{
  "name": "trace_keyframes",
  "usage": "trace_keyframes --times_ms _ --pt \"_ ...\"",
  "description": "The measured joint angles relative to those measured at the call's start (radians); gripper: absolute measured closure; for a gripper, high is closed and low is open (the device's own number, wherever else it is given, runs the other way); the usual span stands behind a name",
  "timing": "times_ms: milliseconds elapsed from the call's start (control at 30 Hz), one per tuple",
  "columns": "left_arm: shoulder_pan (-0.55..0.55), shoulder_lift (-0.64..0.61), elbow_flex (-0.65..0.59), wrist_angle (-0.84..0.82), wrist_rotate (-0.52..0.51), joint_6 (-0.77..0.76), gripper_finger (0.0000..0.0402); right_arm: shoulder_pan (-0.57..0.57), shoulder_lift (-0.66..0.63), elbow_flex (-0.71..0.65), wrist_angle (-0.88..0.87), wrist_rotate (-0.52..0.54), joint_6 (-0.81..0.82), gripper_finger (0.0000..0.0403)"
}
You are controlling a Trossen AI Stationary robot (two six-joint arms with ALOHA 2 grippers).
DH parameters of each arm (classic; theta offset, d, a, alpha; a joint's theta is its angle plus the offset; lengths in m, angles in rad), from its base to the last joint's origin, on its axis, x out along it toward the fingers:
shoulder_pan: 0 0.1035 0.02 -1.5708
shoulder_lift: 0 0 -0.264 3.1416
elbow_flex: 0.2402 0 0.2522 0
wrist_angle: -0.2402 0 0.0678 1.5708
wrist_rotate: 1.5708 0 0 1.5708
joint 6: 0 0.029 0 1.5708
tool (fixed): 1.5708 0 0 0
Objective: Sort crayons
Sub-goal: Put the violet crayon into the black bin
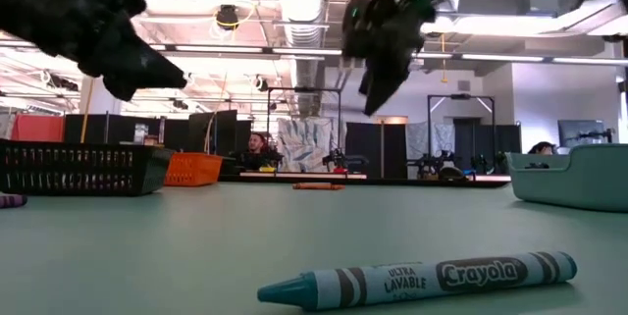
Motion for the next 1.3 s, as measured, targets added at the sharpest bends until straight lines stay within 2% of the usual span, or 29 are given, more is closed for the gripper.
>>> trace_keyframes --times_ms 67,133,267,333,467,567,900,1033,1300 --pt "-0.018 0.0 -0.065 0.161 0.036 0.036 0.0308 0.068 -0.097 -0.13 0.147 -0.022 0.059 0.0402" --pt "-0.035 0.0 -0.122 0.307 0.084 0.083 0.0308 0.153 -0.181 -0.29 0.385 -0.031 0.135 0.0402" --pt "-0.048 0.0 -0.184 0.557 0.172 0.183 0.0308 0.346 -0.275 -0.575 1.012 -0.011 0.322 0.0403" --pt "-0.047 0.0 -0.186 0.616 0.219 0.223 0.0308 0.435 -0.27 -0.66 1.273 0.065 0.392 0.0403" --pt "-0.048 0.0 -0.16 0.62 0.327 0.267 0.0308 0.564 -0.231 -0.698 1.541 0.296 0.384 0.0403" --pt "-0.048 0.027 -0.128 0.626 0.34 0.275 0.0308 0.615 -0.159 -0.67 1.666 0.384 0.365 0.0403" --pt "-0.05 0.304 0.016 0.622 0.344 0.375 0.0308 0.64 0.111 -0.466 1.795 0.389 0.359 0.0403" --pt "-0.05 0.357 0.035 0.621 0.356 0.409 0.0308 0.66 0.142 -0.442 1.795 0.386 0.355 0.0403" --pt "-0.05 0.359 0.035 0.619 0.366 0.407 0.0308 0.687 0.136 -0.441 1.791 0.385 0.35 0.0403"
